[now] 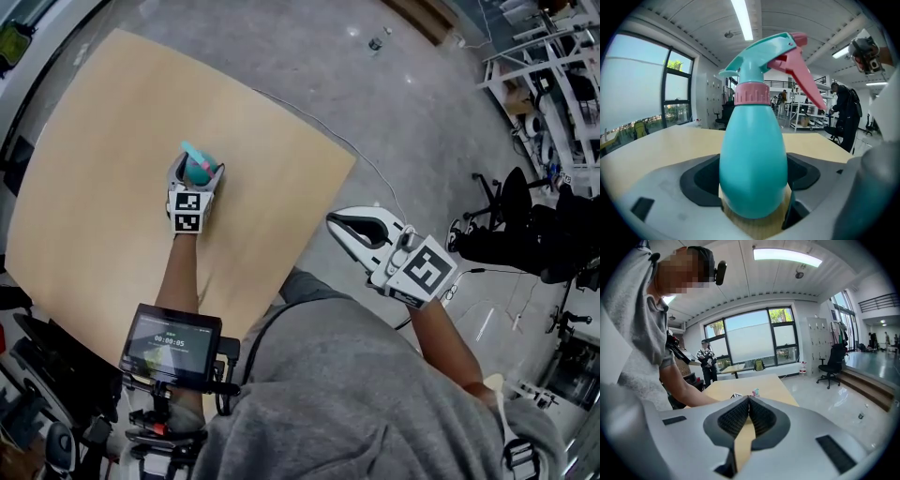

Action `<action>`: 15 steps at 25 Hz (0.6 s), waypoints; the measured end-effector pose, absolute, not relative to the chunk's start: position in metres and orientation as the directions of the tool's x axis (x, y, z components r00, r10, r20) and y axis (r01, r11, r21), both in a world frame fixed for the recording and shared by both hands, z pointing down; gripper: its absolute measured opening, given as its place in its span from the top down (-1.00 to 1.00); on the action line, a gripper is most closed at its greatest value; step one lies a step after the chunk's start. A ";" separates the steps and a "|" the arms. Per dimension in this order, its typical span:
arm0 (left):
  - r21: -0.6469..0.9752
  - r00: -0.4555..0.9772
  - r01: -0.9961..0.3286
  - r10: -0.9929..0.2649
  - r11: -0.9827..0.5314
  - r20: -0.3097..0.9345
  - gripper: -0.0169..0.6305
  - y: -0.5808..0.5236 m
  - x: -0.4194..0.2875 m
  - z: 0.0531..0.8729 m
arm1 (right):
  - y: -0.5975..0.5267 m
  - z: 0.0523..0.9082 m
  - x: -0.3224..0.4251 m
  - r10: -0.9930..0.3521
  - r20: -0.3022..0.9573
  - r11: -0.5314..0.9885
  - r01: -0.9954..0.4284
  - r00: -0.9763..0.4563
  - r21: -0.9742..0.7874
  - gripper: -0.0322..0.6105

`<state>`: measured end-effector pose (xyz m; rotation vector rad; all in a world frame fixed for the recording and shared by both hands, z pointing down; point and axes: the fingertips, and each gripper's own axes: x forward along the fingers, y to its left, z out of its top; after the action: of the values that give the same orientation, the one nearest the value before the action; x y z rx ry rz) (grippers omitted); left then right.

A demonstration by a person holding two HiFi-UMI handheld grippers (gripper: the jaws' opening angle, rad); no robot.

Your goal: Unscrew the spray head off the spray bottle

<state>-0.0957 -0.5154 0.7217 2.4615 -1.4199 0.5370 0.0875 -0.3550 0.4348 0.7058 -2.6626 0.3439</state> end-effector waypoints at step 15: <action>-0.383 0.413 -0.718 -0.799 -0.581 0.437 -0.26 -0.349 -0.069 0.545 | -0.301 0.360 -0.034 -0.277 0.329 0.917 -0.351 -0.903 -0.191 0.09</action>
<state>-0.0689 -0.3493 0.5447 2.7524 -1.4864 0.9779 -0.0335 -0.3013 0.3600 0.4658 -2.7811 0.3559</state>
